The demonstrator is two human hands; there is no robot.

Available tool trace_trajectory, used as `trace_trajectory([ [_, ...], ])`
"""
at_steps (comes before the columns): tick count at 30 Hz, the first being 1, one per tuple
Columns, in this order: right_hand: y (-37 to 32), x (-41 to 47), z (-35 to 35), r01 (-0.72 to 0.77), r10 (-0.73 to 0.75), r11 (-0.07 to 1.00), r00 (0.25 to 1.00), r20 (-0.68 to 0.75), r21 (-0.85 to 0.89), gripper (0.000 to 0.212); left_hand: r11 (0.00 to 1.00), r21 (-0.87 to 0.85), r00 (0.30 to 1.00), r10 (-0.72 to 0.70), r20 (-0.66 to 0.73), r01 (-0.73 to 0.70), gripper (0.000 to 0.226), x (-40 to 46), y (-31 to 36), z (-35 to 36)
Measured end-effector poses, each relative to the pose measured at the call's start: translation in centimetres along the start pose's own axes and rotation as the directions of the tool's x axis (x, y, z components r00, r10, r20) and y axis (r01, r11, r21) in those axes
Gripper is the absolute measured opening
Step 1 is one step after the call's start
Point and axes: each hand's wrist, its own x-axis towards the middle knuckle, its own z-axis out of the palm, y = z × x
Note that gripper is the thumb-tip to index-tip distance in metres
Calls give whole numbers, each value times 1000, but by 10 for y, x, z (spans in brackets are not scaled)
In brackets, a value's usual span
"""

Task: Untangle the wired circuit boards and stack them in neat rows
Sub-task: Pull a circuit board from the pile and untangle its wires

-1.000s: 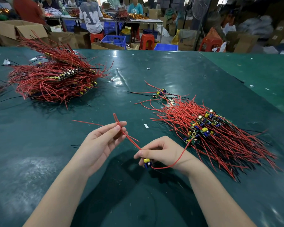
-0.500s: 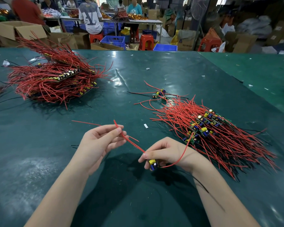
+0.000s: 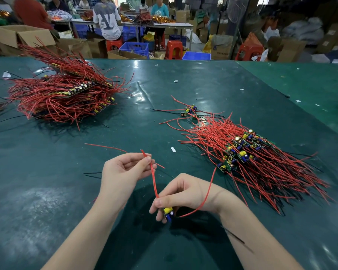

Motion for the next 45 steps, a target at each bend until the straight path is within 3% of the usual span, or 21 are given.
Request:
trace_trajectory([
  [4, -2, -2, 1, 25, -25, 1000, 1000, 9, -3, 21, 997, 72, 1000, 4, 6, -4, 7, -2, -4, 4],
  [11, -1, 0, 4, 24, -24, 1000, 1000, -19, 12, 22, 999, -32, 999, -39, 1, 39, 8, 1, 2, -1],
  [20, -5, -3, 5, 69, -65, 994, 996, -56, 86, 16, 989, 116, 994, 94, -47, -88, 9, -3, -1, 2],
  [24, -5, 0, 4, 97, -67, 987, 972, -226, 127, 15, 999, 46, 1000, 16, -17, -15, 20, 2, 3, -1],
  [28, -4, 5, 1, 200, -71, 949, 889, -452, 244, 17, 996, -3, 992, -93, 80, 93, 23, -3, 1, 5],
  [31, -5, 7, -2, 297, -54, 888, 825, -563, 351, 23, 967, -34, 949, -242, 204, 254, 28, -8, 0, 11],
  [37, -4, 5, -2, 385, -113, 841, 813, -571, 381, 18, 895, 53, 821, -428, 379, 442, 38, -12, 2, 12],
  [40, -3, 5, -2, 367, -127, 875, 804, -581, 316, 19, 883, 70, 804, -454, 383, 465, 40, -11, 4, 8],
  [45, -3, 4, -3, 328, -198, 937, 781, -593, 119, 26, 889, 88, 814, -448, 370, 449, 14, -10, 4, 6],
])
